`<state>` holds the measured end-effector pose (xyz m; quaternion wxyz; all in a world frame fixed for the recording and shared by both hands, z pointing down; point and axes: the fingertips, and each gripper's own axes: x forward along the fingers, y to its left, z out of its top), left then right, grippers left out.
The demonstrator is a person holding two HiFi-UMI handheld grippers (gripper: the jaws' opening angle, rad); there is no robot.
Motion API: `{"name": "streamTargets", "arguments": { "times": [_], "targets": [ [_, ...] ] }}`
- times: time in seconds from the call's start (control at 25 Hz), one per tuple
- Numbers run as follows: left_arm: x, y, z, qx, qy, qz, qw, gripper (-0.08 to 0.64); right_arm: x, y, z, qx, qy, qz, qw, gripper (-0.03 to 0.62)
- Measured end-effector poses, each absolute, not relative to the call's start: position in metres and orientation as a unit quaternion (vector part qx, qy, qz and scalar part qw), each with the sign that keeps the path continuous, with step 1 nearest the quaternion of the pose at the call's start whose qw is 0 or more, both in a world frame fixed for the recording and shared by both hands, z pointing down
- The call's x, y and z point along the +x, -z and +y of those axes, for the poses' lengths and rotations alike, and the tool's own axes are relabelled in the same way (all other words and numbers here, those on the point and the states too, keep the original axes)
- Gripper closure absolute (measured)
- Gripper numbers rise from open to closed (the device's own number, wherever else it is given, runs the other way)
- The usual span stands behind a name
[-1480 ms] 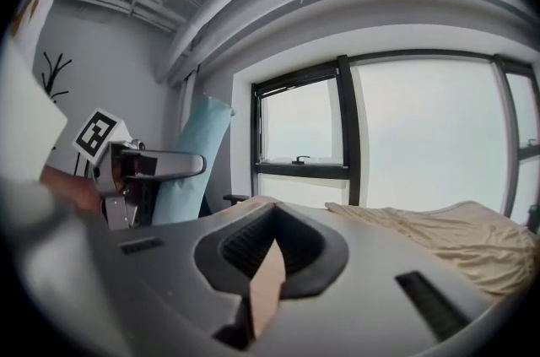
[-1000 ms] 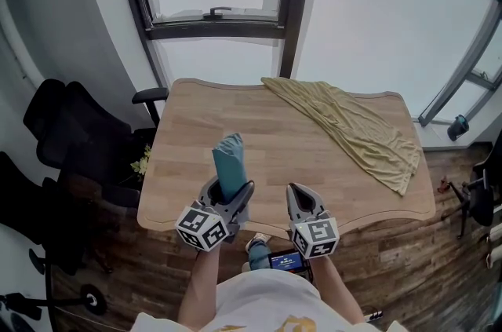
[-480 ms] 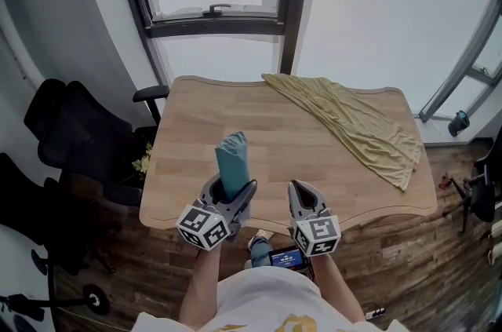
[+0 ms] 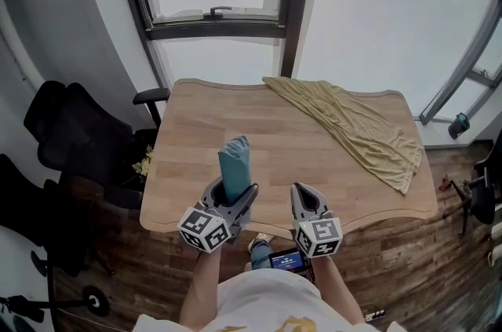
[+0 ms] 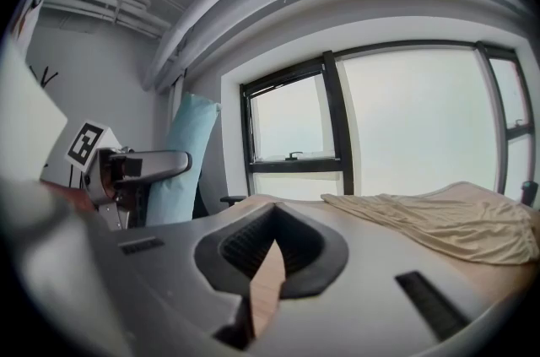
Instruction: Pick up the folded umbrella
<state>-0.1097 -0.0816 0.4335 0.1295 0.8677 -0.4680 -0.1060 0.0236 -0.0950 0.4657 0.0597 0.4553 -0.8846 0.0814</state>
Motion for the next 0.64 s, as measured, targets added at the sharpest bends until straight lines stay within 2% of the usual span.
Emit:
{"name": "streamTargets", "arguments": {
  "times": [0.64],
  "targets": [
    [-0.119,-0.448,-0.086,0.861,0.101,-0.477,0.147,0.261,0.024,-0.477,-0.102,0.455,-0.096,-0.883,0.061,0.583]
  ]
}}
